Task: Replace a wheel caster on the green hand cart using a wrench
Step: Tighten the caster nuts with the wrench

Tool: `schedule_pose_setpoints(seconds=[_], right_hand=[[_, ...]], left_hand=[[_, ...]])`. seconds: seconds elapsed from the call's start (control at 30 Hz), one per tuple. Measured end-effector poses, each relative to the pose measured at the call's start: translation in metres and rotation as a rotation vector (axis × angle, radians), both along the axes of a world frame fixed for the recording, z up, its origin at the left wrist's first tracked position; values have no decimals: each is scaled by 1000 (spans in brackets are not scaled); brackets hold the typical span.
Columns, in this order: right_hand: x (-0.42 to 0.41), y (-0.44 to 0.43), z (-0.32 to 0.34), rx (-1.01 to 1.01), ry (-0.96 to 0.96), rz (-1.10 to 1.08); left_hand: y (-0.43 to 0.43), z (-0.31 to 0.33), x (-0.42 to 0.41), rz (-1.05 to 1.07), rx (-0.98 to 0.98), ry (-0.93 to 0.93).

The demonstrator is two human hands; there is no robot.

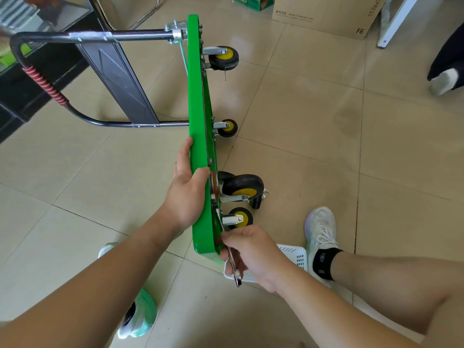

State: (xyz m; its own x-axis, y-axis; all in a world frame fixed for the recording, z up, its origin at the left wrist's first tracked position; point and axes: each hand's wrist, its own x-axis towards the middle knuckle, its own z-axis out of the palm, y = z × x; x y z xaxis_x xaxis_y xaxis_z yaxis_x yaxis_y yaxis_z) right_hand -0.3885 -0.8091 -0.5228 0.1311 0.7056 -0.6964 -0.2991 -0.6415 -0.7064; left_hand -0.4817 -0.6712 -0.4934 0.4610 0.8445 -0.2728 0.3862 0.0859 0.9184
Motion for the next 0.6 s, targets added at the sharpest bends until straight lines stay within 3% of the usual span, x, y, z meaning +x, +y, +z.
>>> schedule_pose_setpoints(seconds=[0.07, 0.27, 0.6], right_hand=[[3, 3, 3, -12, 23, 18], [0, 1, -8, -61, -217, 189], [8, 15, 19, -43, 194, -2]], left_hand=[[0, 0, 0, -4, -1, -2], [1, 0, 0, -2, 1, -1], [2, -3, 0, 9, -12, -20]])
